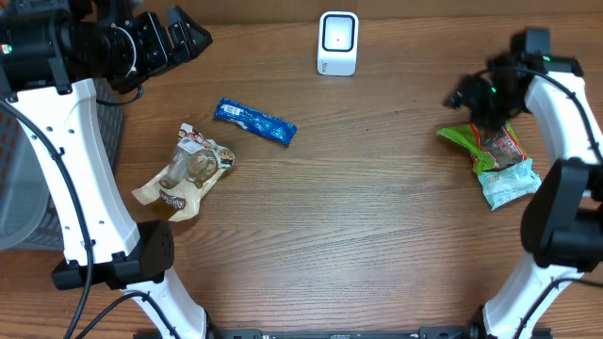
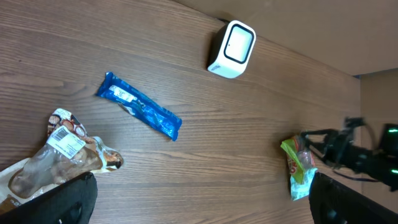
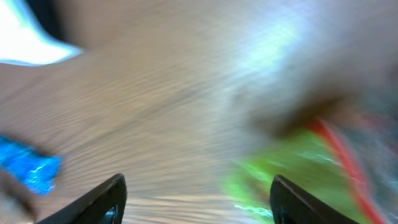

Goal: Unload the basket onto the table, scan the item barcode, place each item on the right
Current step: 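Move the right gripper left and grasp the blue Oreo pack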

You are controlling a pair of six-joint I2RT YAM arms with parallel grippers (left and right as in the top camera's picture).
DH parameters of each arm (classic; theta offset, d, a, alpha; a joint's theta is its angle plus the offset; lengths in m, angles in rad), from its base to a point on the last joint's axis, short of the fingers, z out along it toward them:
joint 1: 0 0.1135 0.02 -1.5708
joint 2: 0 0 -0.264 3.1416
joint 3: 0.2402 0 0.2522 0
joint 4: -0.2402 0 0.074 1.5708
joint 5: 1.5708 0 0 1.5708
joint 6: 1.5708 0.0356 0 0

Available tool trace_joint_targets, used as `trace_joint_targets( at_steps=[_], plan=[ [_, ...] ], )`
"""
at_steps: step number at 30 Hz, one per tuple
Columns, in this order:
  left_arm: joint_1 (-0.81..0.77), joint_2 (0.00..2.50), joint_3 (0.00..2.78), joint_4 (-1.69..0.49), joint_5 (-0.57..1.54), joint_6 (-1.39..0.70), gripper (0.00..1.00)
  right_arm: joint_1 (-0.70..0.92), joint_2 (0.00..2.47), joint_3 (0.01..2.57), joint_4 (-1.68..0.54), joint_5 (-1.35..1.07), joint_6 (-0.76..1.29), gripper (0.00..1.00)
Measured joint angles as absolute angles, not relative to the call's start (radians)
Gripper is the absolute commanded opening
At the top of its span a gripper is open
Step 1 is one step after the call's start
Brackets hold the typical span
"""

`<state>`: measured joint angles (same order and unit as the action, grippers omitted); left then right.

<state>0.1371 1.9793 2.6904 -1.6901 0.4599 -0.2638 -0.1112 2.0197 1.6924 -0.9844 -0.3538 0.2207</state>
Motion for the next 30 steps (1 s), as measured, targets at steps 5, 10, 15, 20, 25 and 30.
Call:
trace_joint_targets(
  at_steps=[5, 10, 15, 20, 25, 30],
  plan=[
    [0.137, 1.979, 2.69, -1.691, 0.46, -0.264, 1.0, 0.056, 1.952, 1.727, -0.827, -0.441, 0.2, 0.75],
    [0.137, 1.979, 2.69, -1.691, 0.46, -0.264, 1.0, 0.28, 1.969, 1.724, -0.643, -0.43, 0.226, 0.69],
    [0.137, 1.979, 2.69, -1.691, 0.46, -0.264, 0.99, 0.48, 2.039, 1.724, -0.504, -0.229, 0.421, 0.69],
    [0.137, 1.979, 2.69, -1.691, 0.46, -0.264, 1.0, 0.575, 2.152, 1.724, -0.39, -0.093, 0.614, 0.69],
    [0.137, 1.979, 2.69, -1.691, 0.459, -0.264, 1.0, 0.62, 2.255, 1.723, -0.311, -0.039, 0.725, 0.7],
    [0.137, 1.979, 2.69, -1.691, 0.46, -0.264, 1.0, 0.648, 2.317, 1.72, -0.286, -0.023, 0.808, 0.7]
  ],
)
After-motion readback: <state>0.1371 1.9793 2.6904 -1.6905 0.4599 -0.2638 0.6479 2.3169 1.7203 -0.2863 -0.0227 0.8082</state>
